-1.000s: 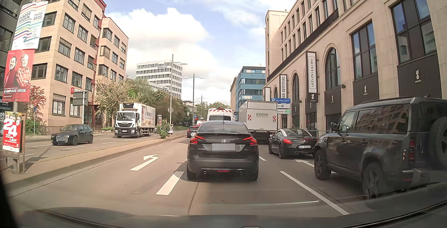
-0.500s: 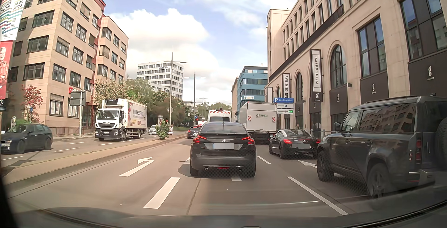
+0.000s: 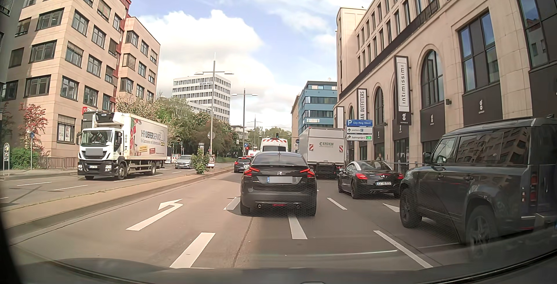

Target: Follow the waypoints while adhering to traffic rules and regulations

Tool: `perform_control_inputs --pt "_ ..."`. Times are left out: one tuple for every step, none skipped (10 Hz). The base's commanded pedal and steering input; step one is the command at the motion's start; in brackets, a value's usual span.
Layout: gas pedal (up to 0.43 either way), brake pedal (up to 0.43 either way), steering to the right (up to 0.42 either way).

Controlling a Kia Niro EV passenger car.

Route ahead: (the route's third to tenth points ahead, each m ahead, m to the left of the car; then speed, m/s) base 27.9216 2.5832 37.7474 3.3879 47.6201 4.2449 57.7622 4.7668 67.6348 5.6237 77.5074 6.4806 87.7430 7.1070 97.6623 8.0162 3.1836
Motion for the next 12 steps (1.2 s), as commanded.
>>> perform_control_inputs --pt "0.240 0.000 -0.028" --pt "0.240 0.000 -0.028" --pt "0.240 0.000 -0.027" --pt "0.240 0.000 -0.027" --pt "0.240 0.000 -0.027" --pt "0.240 0.000 -0.027" --pt "0.228 0.000 -0.027" --pt "0.228 0.000 -0.027" --pt "0.228 0.000 -0.026" --pt "0.228 0.000 -0.025" --pt "0.228 0.000 -0.024" --pt "0.228 0.000 -0.022"
